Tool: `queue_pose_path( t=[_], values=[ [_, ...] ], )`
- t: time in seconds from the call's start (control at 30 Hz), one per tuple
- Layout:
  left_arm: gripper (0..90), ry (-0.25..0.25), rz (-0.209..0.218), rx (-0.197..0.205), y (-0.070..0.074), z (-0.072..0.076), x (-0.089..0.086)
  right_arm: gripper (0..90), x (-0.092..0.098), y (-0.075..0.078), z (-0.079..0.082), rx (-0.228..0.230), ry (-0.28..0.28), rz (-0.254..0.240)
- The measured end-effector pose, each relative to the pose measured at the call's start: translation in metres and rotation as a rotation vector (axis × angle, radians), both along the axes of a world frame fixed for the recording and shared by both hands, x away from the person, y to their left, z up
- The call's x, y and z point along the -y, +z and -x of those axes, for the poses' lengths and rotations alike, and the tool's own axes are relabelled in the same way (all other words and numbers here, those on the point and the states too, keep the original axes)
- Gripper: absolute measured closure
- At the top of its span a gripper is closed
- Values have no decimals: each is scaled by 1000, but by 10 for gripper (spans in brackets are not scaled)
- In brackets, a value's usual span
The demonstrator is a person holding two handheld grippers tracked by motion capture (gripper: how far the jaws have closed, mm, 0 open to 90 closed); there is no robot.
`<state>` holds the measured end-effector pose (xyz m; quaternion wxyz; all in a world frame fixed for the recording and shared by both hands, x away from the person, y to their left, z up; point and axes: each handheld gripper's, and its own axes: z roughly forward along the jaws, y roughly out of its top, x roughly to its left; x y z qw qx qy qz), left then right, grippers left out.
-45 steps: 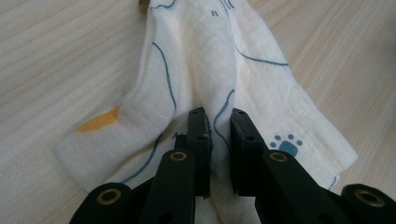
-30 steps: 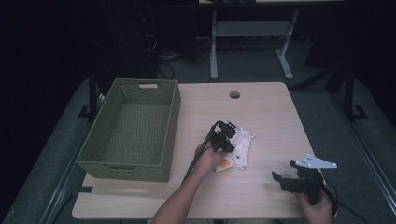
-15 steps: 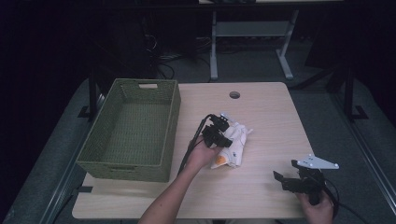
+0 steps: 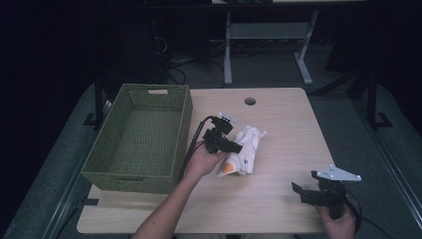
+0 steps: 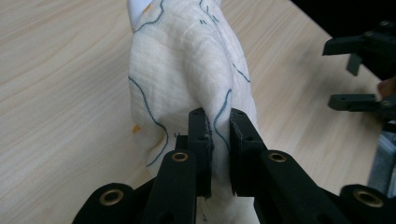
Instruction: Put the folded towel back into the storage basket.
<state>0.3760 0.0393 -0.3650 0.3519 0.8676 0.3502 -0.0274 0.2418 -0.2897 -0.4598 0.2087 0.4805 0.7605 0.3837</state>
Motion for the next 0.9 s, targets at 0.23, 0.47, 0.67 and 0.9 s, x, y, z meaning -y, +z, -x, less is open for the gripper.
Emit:
queue_pose_path(
  t=[0.23, 0.47, 0.67, 0.9],
  values=[
    [815, 10, 7, 18, 15, 0, -16, 147, 1, 0, -1, 2, -4, 0],
    [814, 20, 10, 42, 30, 2, -36, 148, 2, 0, -1, 1, -10, 6],
    [814, 32, 20, 52, 39, 3, -52, 147, 1, 0, -1, 3, -15, 10],
    [812, 57, 35, 59, 48, 2, -73, 148, -1, -1, -2, -2, -14, 21]
  ],
)
